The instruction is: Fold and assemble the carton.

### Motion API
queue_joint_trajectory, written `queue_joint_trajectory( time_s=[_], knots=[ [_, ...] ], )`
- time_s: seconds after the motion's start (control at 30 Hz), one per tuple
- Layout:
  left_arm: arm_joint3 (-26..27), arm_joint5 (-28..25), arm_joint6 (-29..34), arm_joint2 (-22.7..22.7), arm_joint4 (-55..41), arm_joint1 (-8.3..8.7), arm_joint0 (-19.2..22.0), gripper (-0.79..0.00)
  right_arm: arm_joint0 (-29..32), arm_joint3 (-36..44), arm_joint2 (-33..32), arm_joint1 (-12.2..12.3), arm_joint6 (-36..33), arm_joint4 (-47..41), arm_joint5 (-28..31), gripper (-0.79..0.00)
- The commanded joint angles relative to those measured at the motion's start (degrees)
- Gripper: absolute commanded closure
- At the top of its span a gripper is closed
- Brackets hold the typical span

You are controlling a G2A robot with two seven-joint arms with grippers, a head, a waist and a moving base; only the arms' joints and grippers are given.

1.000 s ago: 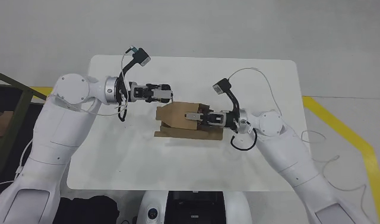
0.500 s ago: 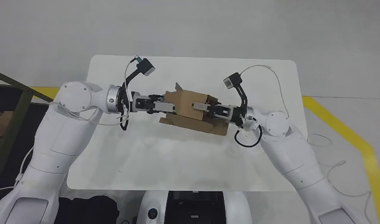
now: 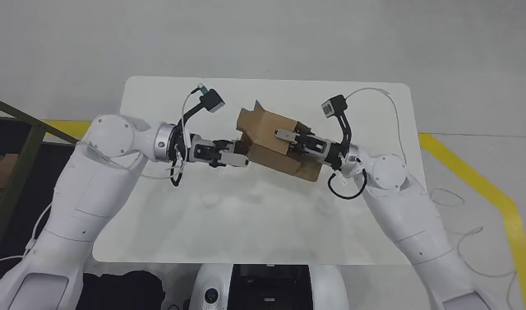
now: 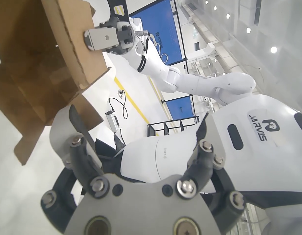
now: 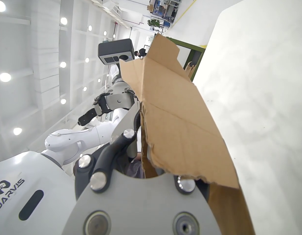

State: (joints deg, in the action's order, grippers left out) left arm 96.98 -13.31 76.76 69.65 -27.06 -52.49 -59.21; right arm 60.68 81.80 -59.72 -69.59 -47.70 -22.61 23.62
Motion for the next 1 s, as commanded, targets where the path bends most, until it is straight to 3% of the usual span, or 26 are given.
queue_joint_trajectory(
  time_s=[0.0, 0.53, 0.97],
  knots=[
    [0.3, 0.0, 0.0, -0.6, 0.2, -0.09, 0.2, -0.785, 0.1, 0.2, 0.0, 0.0, 0.6, 0.3, -0.1, 0.0],
    [-0.6, 0.6, 0.1, -4.5, 1.1, -0.83, 2.9, -0.785, 1.0, 3.4, 0.9, -0.5, 2.8, 1.7, -0.8, 0.0],
    [-1.3, 0.7, 0.1, -4.7, 0.9, -0.93, 3.7, -0.785, 0.9, 3.2, 1.9, -0.9, 2.9, 2.2, -1.0, 0.0]
  ],
)
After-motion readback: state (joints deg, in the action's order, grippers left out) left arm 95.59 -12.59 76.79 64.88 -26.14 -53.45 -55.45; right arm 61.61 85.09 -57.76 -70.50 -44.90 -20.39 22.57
